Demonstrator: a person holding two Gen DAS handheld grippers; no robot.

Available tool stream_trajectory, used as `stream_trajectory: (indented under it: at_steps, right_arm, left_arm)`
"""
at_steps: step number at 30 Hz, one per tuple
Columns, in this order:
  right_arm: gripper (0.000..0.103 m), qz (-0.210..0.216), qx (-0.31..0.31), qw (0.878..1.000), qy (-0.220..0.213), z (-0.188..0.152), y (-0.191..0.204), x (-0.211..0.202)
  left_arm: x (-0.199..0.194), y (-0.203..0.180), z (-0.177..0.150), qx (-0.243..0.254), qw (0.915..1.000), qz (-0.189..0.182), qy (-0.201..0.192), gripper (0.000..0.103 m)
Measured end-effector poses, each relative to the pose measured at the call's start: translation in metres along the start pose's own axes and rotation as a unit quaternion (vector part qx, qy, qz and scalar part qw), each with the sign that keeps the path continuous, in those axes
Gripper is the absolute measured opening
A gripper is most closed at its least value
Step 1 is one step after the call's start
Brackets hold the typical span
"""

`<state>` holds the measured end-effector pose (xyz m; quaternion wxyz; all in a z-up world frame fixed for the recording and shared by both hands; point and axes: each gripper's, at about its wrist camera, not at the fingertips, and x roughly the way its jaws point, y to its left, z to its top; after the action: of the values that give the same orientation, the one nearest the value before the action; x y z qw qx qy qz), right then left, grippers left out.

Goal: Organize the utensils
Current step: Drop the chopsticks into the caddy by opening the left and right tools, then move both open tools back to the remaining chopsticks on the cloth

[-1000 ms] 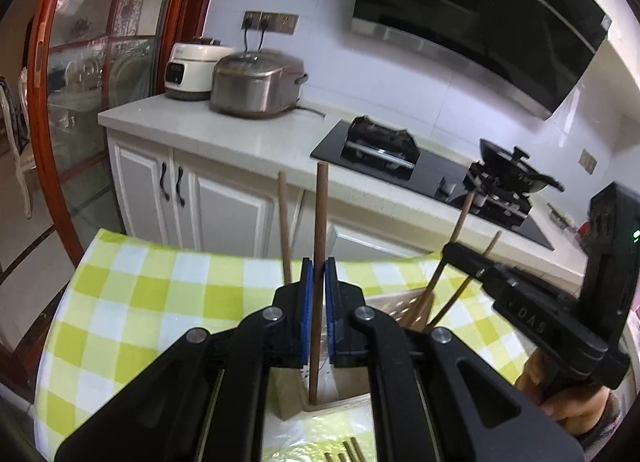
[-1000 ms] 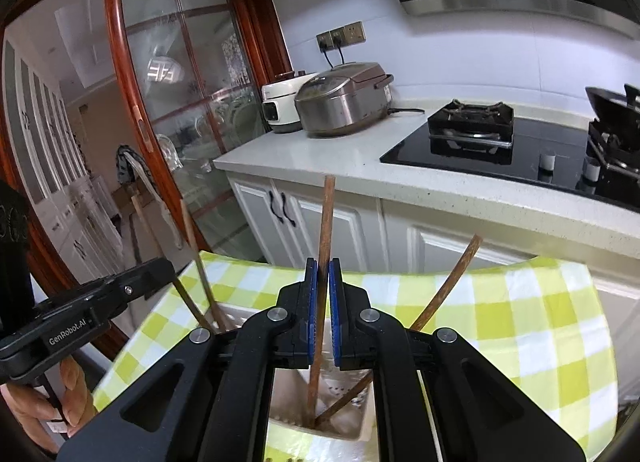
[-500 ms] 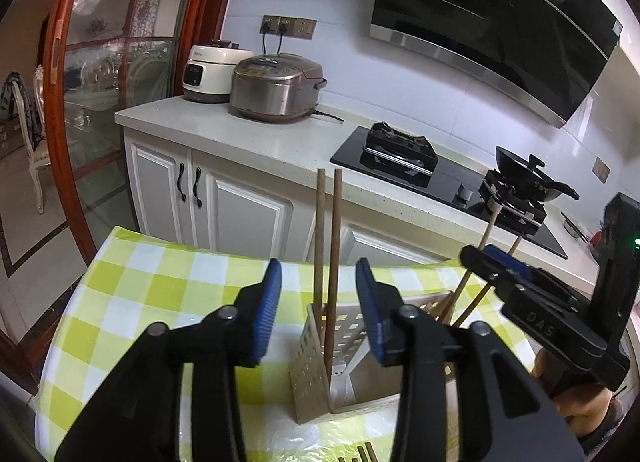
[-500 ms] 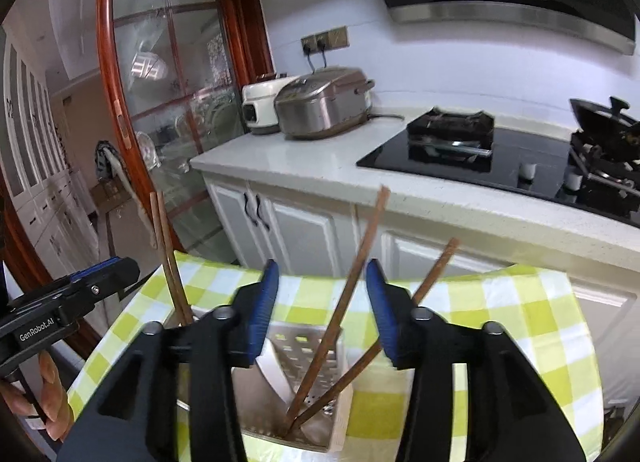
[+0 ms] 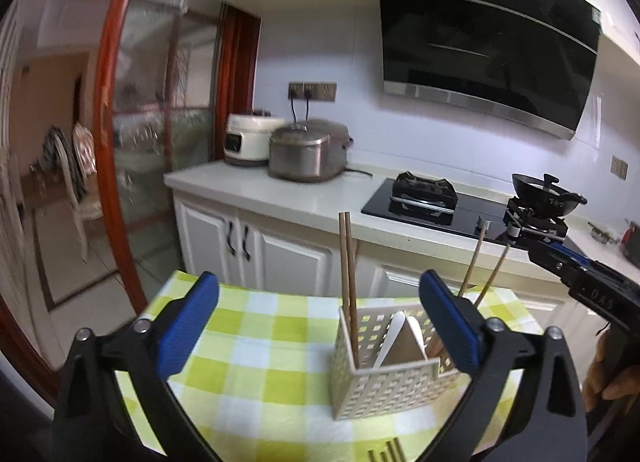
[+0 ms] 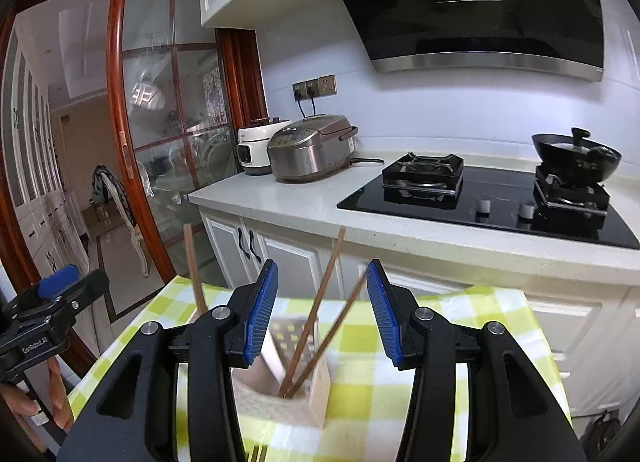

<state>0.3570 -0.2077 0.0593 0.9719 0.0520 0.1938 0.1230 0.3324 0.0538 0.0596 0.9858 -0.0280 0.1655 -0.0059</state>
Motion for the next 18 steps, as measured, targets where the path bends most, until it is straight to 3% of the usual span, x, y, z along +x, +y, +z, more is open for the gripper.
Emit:
stream_trajectory:
  at_steps: [6, 18]
  right_arm:
    - [0.046, 0.005, 0.014, 1.000, 0.016, -0.036, 0.000, -0.031]
    - [0.051, 0.008, 0.016, 0.996, 0.083, -0.135, 0.021, -0.054]
  left_arm:
    - [-0.041, -0.002, -0.036, 0.023, 0.9993, 0.029, -0.004, 0.098]
    - [-0.091, 0.020, -0.138, -0.012, 0.9982, 0.045, 0.036, 0.098]
